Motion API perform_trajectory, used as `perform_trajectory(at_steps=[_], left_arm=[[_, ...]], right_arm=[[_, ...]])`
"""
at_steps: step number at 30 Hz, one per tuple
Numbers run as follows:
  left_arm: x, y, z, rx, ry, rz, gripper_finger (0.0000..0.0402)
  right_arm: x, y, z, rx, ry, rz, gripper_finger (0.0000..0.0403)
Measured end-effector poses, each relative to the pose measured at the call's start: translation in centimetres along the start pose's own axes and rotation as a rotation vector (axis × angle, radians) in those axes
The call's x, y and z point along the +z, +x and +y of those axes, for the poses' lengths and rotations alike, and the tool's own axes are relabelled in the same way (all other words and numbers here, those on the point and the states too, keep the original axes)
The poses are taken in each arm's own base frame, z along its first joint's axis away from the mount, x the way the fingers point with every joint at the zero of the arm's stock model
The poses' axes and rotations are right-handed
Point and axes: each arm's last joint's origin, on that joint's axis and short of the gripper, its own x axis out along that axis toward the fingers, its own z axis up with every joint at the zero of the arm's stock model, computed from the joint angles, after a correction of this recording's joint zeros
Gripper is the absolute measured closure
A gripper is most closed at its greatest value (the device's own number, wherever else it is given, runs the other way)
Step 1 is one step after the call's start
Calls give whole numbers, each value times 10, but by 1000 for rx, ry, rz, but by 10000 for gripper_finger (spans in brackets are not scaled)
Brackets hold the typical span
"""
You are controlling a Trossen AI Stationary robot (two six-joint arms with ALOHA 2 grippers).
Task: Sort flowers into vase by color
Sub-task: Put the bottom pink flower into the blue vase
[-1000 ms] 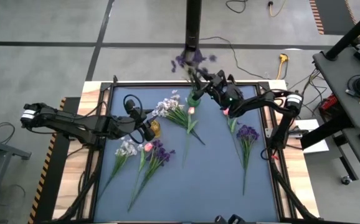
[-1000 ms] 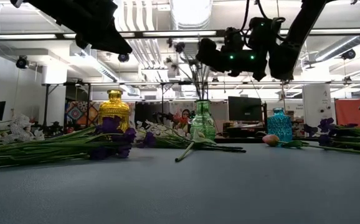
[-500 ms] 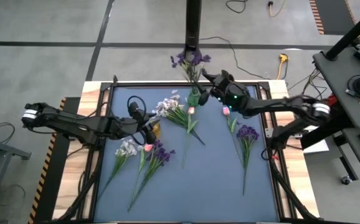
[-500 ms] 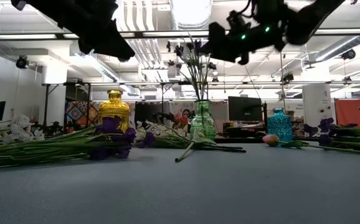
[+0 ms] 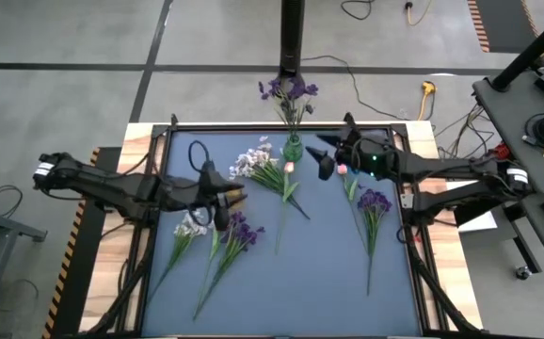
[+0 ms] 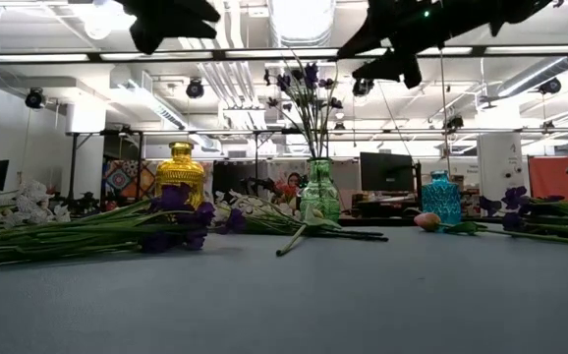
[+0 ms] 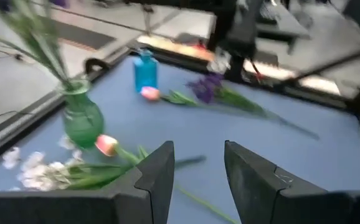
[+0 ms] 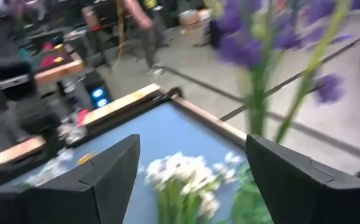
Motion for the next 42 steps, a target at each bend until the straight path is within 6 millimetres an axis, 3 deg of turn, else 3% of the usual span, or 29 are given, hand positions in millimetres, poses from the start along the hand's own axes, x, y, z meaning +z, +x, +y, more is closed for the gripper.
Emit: perform_trajectory(at_steps=[12,18,22,27,34,42], left_arm=[[-12,-31,-44,12,-192,348,277],[-18,-36,-75,-35,-313,524,277],[-27,-37,-93,24,-366,631,277],[-35,-32,-111,124,-385,798,277],[-50,-14,-122,319,-287,943,272],[-82,8,-119,508,-244,1056,199]], right_arm=[[-32,-13,28,72,-6,255,136],[-43,-20,36,90,-12,345,132],[-46,-23,41,163,38,393,132],[-51,-28,49,286,93,488,138],[-65,-40,55,278,83,636,147],[-75,-51,60,272,45,730,149]])
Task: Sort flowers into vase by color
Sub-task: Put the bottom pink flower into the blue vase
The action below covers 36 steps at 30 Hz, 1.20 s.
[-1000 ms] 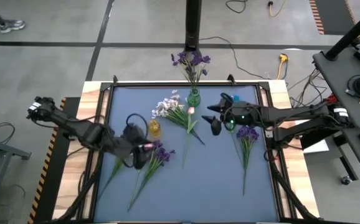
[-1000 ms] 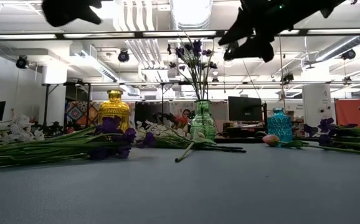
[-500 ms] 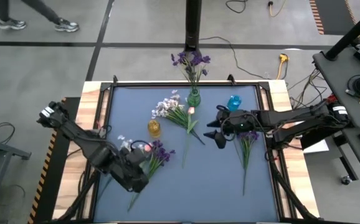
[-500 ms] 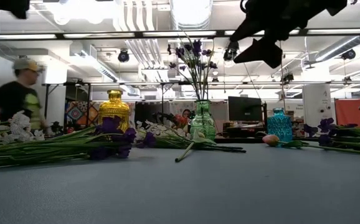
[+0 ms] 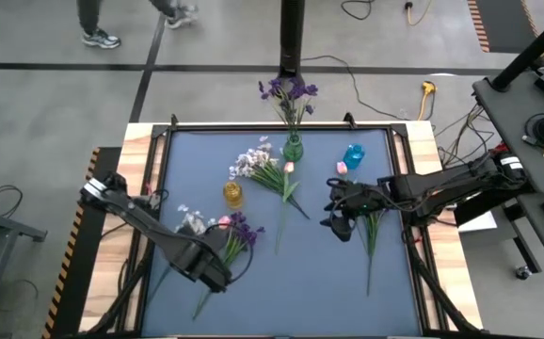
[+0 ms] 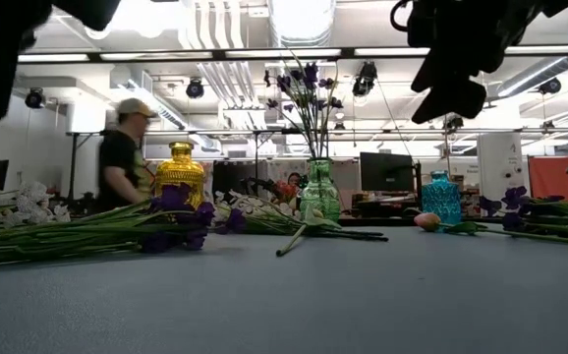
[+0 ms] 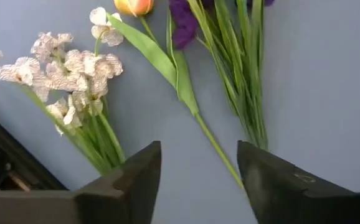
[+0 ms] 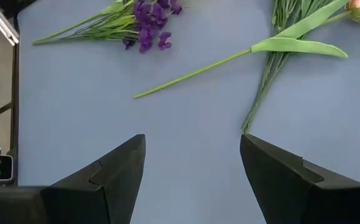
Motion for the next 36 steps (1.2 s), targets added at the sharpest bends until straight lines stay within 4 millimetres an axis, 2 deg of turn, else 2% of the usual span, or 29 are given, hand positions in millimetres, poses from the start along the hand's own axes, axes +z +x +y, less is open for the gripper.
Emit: perform_trajectory(at_steps=[3,6,14,23,29,36], left_arm=[[-1,14,-2,52,-5,0,170],[-4,27,-5,61,2,1,160],[-16,52,-5,-57,22,-19,172],[-21,84,2,-70,1,-86,187],[-23,92,5,-38,-40,-94,206],[-23,91,2,-57,-43,-91,225]], right_arm=[[-1,0,2,6,-7,2,151],[-2,0,3,10,-13,5,152],[-4,0,6,18,-23,11,154],[-3,0,5,-13,-23,-13,154],[-3,0,5,-19,-21,-12,152],[-3,0,5,-19,-21,-13,156]])
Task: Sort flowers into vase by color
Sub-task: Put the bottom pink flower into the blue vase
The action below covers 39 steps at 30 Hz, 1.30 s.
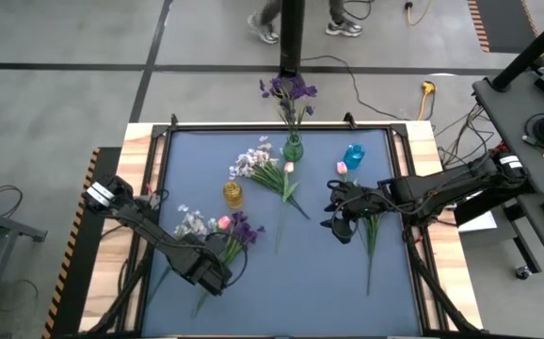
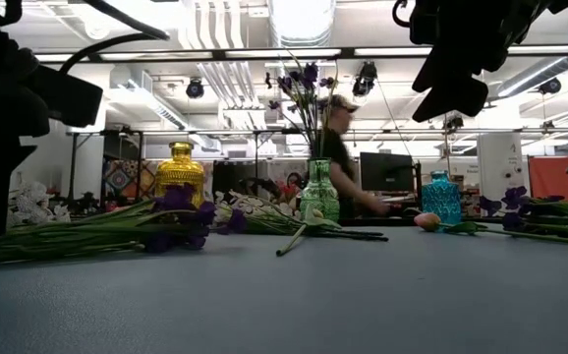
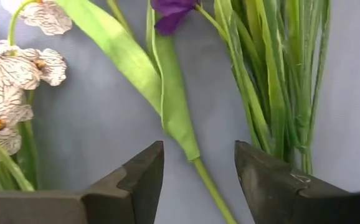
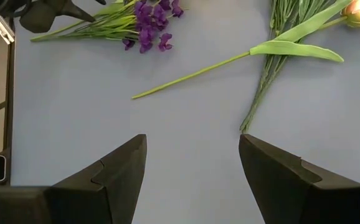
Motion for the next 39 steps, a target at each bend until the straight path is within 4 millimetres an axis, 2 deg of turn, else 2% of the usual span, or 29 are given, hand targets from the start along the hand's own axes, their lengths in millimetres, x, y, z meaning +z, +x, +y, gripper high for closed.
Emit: perform_trajectory(at_steps=[9,18,24,32,39], left_arm=[[-2,10,-5,21,-7,5,281],[-3,10,-4,27,-50,14,390],[-2,7,-2,24,-70,26,396],[1,-15,13,64,-72,31,400],[10,-60,17,47,-11,-52,401]], right_arm=[[0,0,0,-1,-6,0,156],[0,0,0,-3,-43,4,161],[0,0,0,-3,-68,4,159],[-1,0,0,-4,-96,5,165],[-2,1,-1,-8,-212,0,165]])
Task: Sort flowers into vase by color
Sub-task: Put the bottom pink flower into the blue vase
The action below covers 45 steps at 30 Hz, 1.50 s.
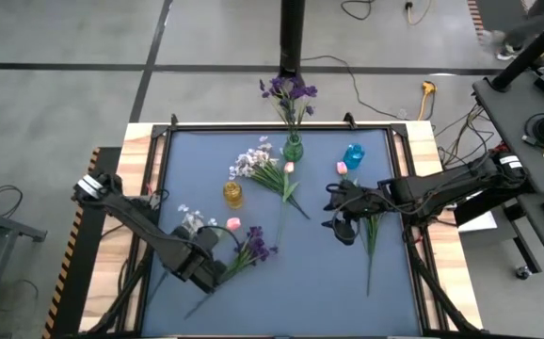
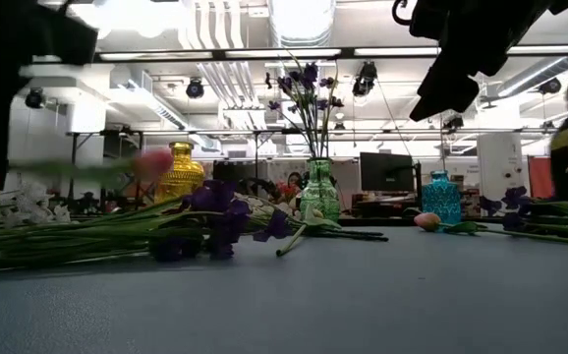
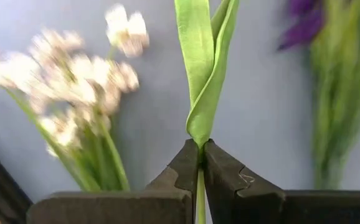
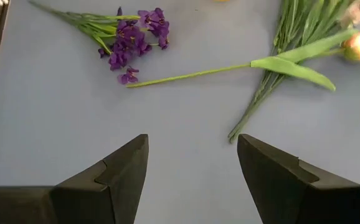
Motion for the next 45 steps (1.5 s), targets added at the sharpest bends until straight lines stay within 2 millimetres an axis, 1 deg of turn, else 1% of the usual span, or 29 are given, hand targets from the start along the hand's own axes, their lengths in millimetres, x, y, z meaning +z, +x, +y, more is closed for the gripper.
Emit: perform_trajectory(at_steps=[2,4,6,9,12,15,17,19,21,24,26,27,30,34,40,42,45], left_arm=[[4,-17,3,-15,27,-61,401],[9,-34,2,-65,71,-159,401],[14,-53,-3,-137,143,-302,401],[20,-81,-14,-248,296,-551,401],[26,-98,-29,-332,496,-760,401],[28,-103,-42,-386,681,-954,402],[33,-100,-47,-421,735,-1063,402],[37,-94,-48,-424,738,-1152,402],[42,-84,-47,-435,691,-1219,402],[50,-62,-46,-458,586,-1290,402],[56,-46,-43,-464,518,-1333,401],[60,-41,-42,-477,476,-1359,401],[63,-27,-38,-493,402,-1412,401],[61,-15,-38,-507,375,-1427,401],[62,-4,-45,-493,355,-1427,401],[64,-2,-50,-477,349,-1424,401],[64,0,-51,-447,339,-1420,401]], right_arm=[[-2,2,0,2,-34,-13,165],[-5,6,0,14,-56,-41,165],[-11,12,1,33,-61,-95,165],[-22,21,2,55,-73,-225,165],[-33,27,2,100,-87,-352,165],[-38,26,4,146,-117,-479,165],[-40,23,8,169,-156,-543,165],[-39,19,17,199,-220,-597,165],[-37,16,25,216,-272,-628,165],[-30,17,36,215,-322,-667,165],[-23,19,42,172,-338,-685,165],[-19,21,43,138,-342,-691,165],[-7,27,49,65,-344,-743,165],[12,30,58,65,-335,-838,165],[38,47,69,32,-355,-859,165],[42,52,72,28,-373,-855,165],[46,57,76,34,-389,-859,165]])
